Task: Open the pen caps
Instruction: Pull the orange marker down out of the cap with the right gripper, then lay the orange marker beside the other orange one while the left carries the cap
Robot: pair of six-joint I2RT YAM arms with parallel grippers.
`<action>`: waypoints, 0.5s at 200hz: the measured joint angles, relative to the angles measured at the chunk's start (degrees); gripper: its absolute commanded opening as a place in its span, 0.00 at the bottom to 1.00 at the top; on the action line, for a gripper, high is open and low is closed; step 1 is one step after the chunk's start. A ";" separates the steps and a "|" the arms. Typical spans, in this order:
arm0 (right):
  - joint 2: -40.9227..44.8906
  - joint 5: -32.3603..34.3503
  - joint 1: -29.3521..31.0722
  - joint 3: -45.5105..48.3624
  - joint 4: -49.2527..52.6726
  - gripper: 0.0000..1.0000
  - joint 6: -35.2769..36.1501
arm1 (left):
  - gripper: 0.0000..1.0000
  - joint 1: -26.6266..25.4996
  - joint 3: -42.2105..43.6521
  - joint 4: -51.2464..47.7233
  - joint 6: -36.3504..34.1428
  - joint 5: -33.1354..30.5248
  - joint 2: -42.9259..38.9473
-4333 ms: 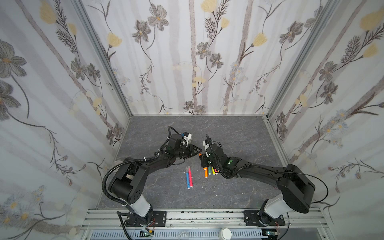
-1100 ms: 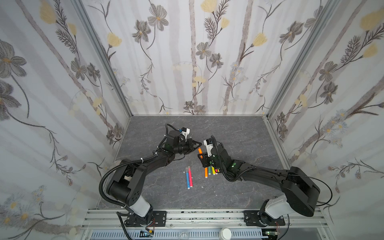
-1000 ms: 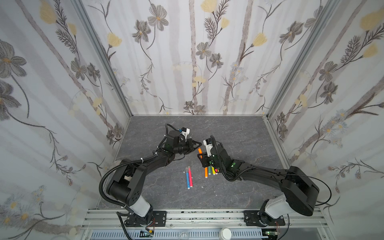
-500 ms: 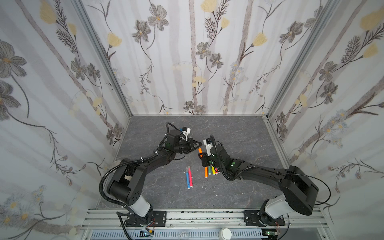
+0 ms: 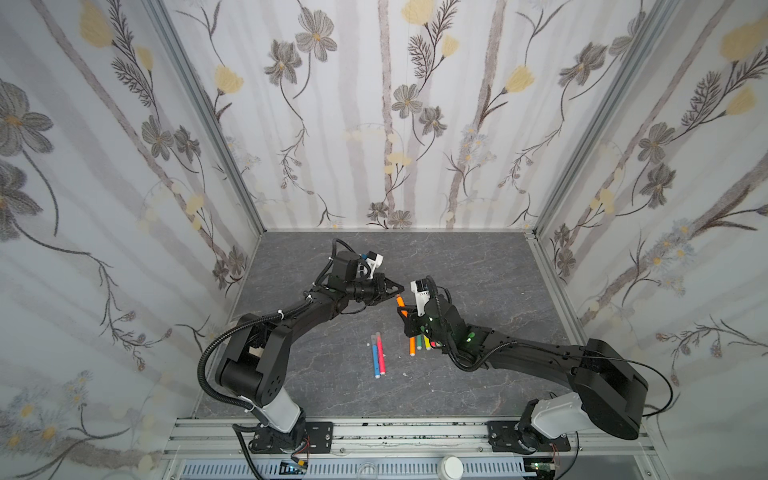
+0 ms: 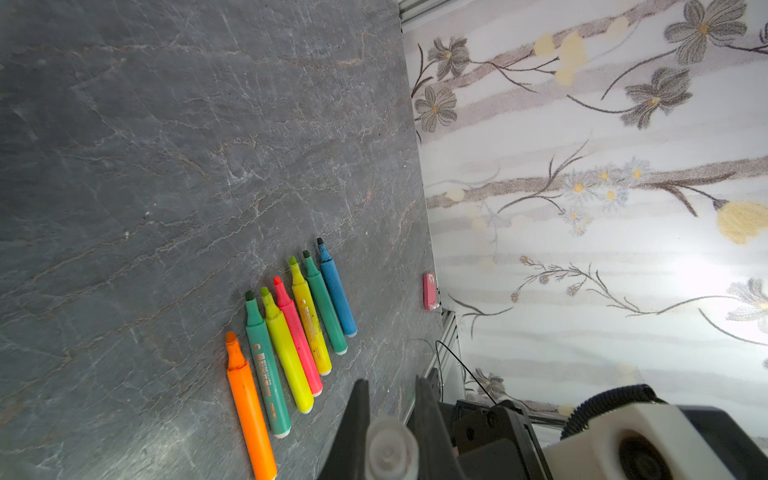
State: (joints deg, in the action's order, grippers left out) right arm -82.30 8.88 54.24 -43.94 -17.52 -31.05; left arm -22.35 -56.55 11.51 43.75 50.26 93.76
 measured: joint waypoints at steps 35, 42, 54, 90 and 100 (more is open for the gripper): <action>1.62 -3.02 1.90 2.89 3.43 0.00 -0.37 | 0.00 3.82 -0.92 0.33 -3.02 -10.29 0.28; 1.75 -3.15 2.05 3.04 4.00 0.00 -0.39 | 0.00 4.22 -0.92 0.52 -3.50 -12.00 0.28; 2.12 -3.08 2.12 3.30 4.17 0.00 -0.42 | 0.00 4.33 -0.92 0.52 -4.42 -12.96 0.39; 2.64 -3.13 2.69 4.09 4.76 0.00 -1.09 | 0.00 6.88 -0.85 0.35 -6.05 -16.11 0.61; 2.08 -2.86 2.69 3.89 4.90 0.00 -1.84 | 0.00 7.52 -0.22 0.70 -6.43 -16.15 0.42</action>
State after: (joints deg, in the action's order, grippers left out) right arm -80.23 6.02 56.93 -40.05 -12.62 -32.88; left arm -14.83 -56.77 12.21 37.32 34.11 94.17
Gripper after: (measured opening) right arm 0.134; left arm 0.111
